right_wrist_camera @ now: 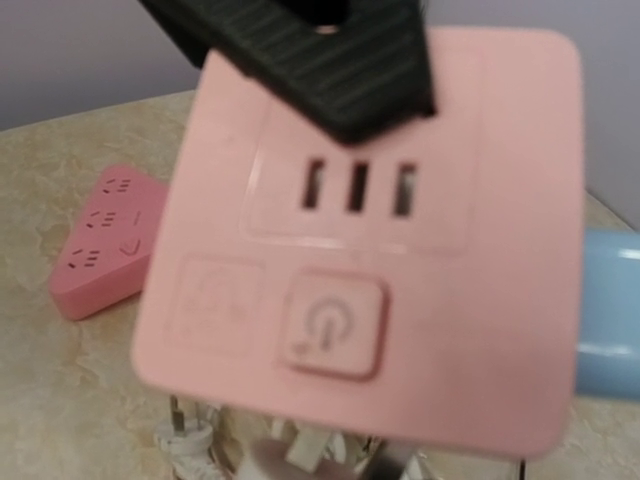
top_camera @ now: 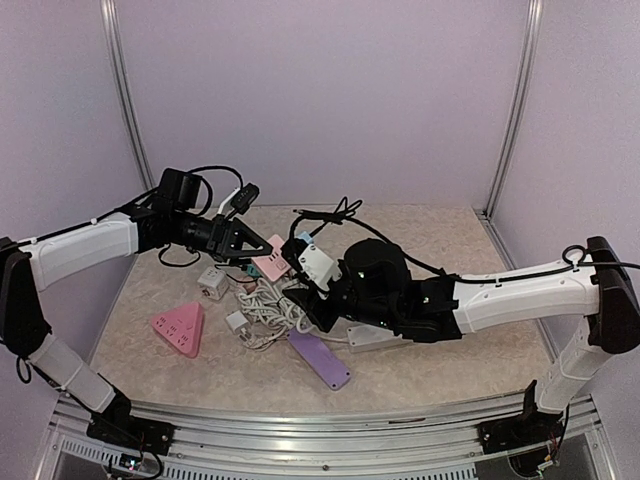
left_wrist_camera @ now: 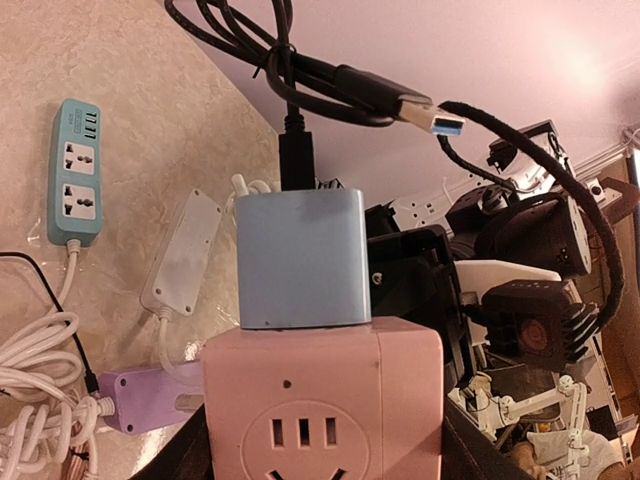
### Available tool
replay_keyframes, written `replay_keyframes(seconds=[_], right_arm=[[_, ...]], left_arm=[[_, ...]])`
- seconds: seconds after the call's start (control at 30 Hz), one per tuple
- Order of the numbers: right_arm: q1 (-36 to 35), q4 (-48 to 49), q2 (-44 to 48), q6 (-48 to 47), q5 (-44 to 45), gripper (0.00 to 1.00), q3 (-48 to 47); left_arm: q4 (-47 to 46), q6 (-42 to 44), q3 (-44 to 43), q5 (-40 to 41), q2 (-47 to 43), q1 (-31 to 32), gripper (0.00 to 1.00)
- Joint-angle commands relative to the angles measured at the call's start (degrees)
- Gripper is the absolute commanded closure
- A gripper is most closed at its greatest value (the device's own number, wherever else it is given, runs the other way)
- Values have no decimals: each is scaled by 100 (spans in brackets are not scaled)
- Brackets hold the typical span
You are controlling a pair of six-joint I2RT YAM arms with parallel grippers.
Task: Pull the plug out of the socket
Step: Remove the plug from the socket.
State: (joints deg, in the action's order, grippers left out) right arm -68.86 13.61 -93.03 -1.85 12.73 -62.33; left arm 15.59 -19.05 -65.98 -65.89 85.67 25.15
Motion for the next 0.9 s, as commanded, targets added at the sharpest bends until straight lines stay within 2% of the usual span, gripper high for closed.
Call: replay_keyframes(seconds=[0.0,0.27,0.87], right_arm=[[-158,504,207,-47,-667,98,-35],[-156,383,273,-228,-1252,98,-40],[-157,383,409,-228,-1225,99,98]], left_arm=[[78,614,-300,-131,-22,75,100],[842,1155,-598,-91,144,188,100],[789,1120,-584,50,87,67,100]])
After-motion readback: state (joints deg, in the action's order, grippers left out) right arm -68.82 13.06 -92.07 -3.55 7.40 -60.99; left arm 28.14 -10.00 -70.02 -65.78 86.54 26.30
